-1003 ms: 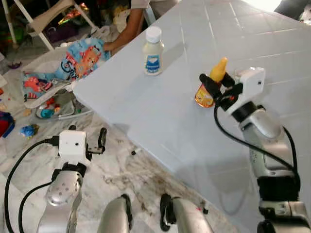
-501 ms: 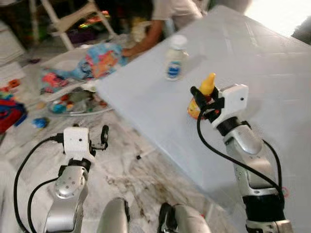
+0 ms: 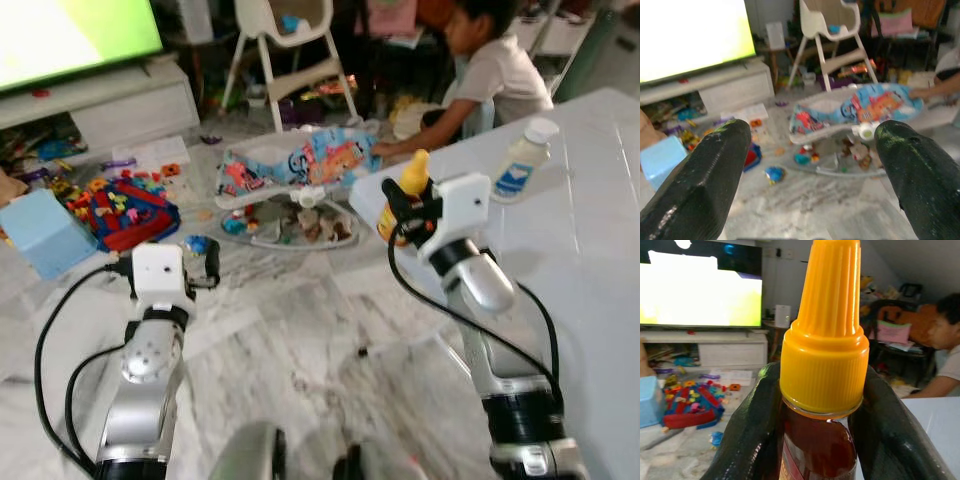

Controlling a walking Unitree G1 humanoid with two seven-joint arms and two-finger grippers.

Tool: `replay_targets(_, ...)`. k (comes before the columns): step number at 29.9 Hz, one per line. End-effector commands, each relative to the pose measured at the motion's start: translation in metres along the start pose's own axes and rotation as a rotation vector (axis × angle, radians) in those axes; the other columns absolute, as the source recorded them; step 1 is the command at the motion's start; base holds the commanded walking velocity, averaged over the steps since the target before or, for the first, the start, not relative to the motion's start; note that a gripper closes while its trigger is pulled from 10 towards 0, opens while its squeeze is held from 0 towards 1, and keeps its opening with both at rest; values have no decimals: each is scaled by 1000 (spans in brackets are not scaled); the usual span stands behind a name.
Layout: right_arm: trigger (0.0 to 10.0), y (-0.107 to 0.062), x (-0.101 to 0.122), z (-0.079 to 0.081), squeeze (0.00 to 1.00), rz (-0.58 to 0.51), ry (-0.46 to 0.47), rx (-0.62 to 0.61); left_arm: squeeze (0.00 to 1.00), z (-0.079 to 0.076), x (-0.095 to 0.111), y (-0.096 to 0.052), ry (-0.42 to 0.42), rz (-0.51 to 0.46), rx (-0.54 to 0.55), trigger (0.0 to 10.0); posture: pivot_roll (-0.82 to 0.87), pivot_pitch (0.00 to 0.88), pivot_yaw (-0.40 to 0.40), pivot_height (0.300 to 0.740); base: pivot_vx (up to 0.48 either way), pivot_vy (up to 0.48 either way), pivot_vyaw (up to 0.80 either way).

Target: Restocking fridge

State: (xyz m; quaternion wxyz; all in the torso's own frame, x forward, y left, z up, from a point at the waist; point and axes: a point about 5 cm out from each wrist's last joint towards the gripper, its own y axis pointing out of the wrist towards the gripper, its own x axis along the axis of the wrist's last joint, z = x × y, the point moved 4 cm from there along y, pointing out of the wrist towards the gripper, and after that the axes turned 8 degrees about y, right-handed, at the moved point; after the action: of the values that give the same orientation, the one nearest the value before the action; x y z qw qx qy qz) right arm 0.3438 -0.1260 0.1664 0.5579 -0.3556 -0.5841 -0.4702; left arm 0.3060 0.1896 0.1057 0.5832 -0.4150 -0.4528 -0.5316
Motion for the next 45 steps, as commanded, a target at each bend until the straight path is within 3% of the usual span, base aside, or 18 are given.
replay_targets(1,10000,3,7,1,0,-38,-10,-7,0,11,-5,1,20,12,41,10000,69,0,-66,740,0,0,0)
replay_targets(10,10000,4,-3,-21,0,-34,-62,-109,0,28,-13,-5,54,7,101,10000,92,0,-68,740,0,0,0)
replay_targets(14,10000,-3,-6,-34,0,-27,-84,-154,0,38,-15,-10,101,8,122,10000,93,0,-65,740,0,0,0)
replay_targets(19,10000,-13,-16,-41,0,-1,-96,-185,0,45,-27,-19,80,44,145,10000,88,0,-74,740,0,0,320)
replay_targets(25,10000,-16,-28,-31,0,20,-64,-174,0,36,-35,-21,75,65,130,10000,73,0,-60,740,0,0,800)
replay_targets(28,10000,-11,-24,-26,0,6,-42,-165,0,25,-28,-12,65,44,101,10000,65,0,-71,740,0,0,800)
replay_targets(33,10000,-10,-28,-24,0,14,-23,-160,0,23,-30,-9,53,47,100,10000,54,0,-66,740,0,0,720)
replay_targets(41,10000,-18,-33,-27,0,30,1,-181,0,13,-33,-15,40,60,77,10000,58,0,-72,740,-128,0,0)
replay_targets(45,10000,-16,-33,-24,0,31,5,-185,0,16,-34,-18,40,68,76,10000,62,0,-68,740,-292,0,0)
